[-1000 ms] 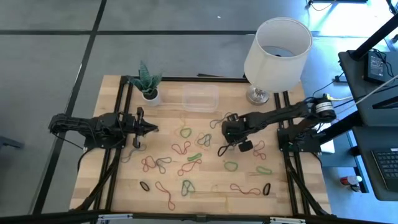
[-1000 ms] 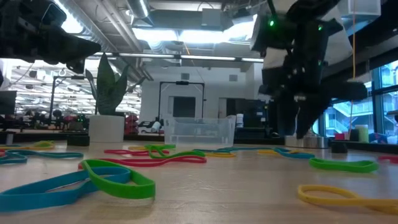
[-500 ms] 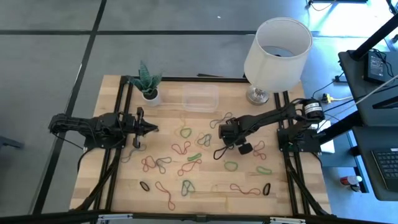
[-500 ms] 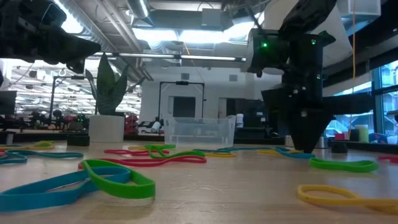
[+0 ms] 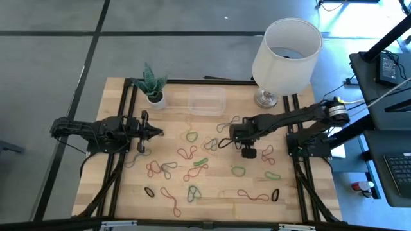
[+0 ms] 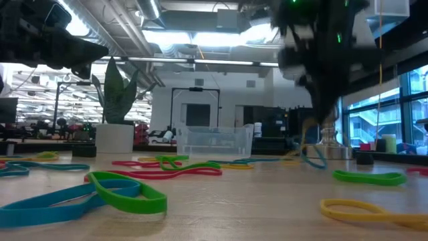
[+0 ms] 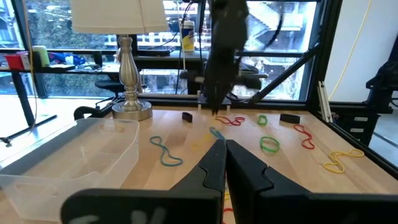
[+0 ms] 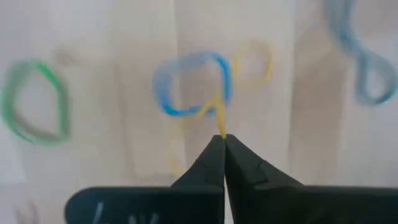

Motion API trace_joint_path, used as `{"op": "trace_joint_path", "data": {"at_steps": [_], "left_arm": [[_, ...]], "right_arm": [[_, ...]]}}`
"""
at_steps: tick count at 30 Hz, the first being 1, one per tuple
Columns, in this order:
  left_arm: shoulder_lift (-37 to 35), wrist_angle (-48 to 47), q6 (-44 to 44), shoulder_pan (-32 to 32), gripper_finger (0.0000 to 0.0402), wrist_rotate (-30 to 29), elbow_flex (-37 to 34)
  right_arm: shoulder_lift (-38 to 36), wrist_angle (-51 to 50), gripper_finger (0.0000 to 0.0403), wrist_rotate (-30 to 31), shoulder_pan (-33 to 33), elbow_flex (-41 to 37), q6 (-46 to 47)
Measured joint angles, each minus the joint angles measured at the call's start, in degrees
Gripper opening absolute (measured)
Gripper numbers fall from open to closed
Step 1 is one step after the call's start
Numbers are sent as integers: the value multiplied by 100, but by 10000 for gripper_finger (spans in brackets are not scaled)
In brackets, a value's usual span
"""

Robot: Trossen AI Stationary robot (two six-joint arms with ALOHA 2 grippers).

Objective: Pick and place rubber bands into bin
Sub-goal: Put the yellow rubber band into the transparent bin

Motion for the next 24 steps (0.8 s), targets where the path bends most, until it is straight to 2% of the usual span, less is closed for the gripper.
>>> {"op": "trace_joint_path", "data": {"at_steps": [5,14,20,24], "left_arm": [[-1,-2,0,1,6,0,0],[-2,0,0,0,6,0,-1],[-1,-1,0,1,6,0,-1],[-2,0,0,2,6,0,-1]], "right_arm": [[-115,-729,1,476,297,772,343],[-136,-950,0,1027,510,1494,1409],[-128,-835,0,1607,405,2042,1922],[19,-544,0,1927,33,2626,1721]]}}
